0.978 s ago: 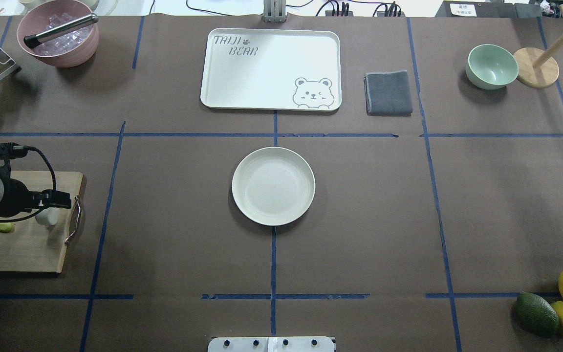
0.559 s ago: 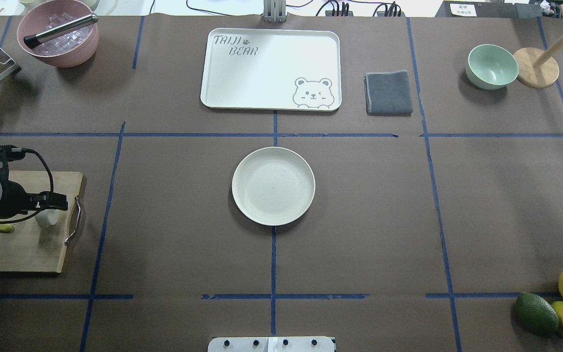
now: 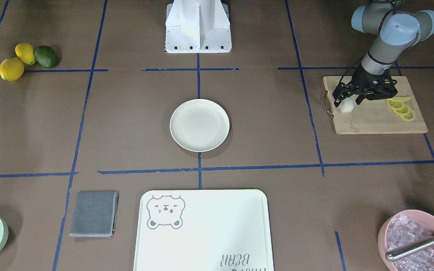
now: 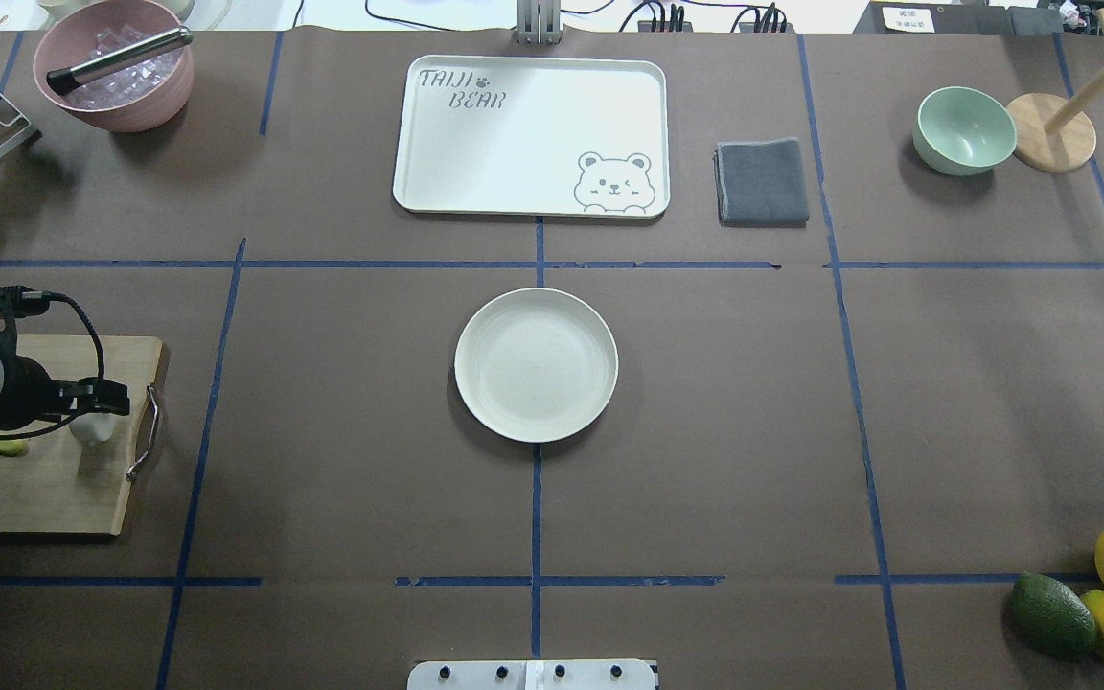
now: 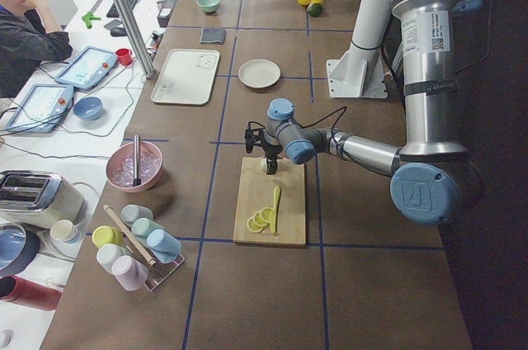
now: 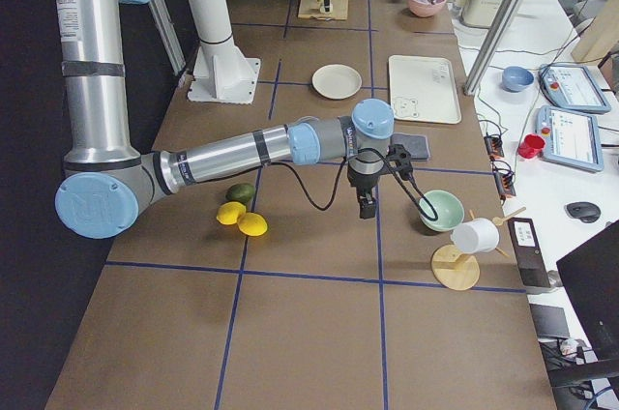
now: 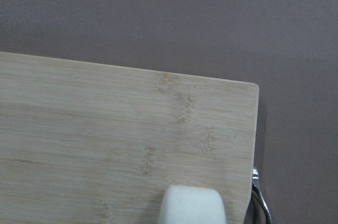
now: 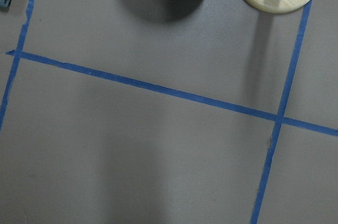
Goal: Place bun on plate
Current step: 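Lower the left gripper onto the white bun on the cutting board and grasp it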
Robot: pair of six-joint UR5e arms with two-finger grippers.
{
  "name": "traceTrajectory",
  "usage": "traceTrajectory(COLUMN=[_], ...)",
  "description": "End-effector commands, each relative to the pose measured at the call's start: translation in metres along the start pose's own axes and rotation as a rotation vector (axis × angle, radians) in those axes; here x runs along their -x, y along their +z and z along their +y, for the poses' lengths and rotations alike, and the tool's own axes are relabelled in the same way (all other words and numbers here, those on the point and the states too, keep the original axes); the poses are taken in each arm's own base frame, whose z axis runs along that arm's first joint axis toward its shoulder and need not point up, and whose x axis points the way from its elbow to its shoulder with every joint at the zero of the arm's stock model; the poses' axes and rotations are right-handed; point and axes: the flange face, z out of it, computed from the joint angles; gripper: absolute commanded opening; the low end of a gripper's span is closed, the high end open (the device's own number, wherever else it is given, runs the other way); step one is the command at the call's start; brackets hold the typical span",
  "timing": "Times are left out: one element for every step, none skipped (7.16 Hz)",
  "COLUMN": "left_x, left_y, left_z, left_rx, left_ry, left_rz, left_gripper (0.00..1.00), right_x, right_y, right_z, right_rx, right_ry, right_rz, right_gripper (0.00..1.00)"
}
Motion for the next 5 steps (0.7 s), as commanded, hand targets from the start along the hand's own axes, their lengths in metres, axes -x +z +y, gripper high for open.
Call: traceTrajectory(left_x=[0.0001, 0.0001, -0.0027, -0.0025, -0.0017], left_y=[-0.0004, -0.0004, -0.0033, -0.0046, -0.0045], left_z=[-0.0003, -0.0003, -0.0001, -0.0001, 0.0002], left_rx=[-0.001, -0.001, -0.002, -0.002, -0.001], left_ry=[-0.001, -0.001, 0.002, 0.001, 0.001], left_rz=[0.0, 0.0, 0.007, 0.008, 0.007], left_gripper=[0.59, 0.51, 0.45, 0.4, 0.37], right_x=[0.0004, 0.0004, 0.0004, -0.0019, -0.0013], right_y=[-0.0004, -0.0004, -0.0004, -0.0025, -0.0031], right_z=[0.0, 0.0, 0.0, 0.0003, 0.0003], right_rx=[-0.001, -0.001, -0.001, -0.005, -0.006], right_ry=[-0.001, 0.001, 0.007, 0.011, 0.012], right_rz=[-0.001, -0.001, -0.001, 0.002, 0.001], right_gripper=[1.0, 1.0, 1.0, 1.0, 1.0])
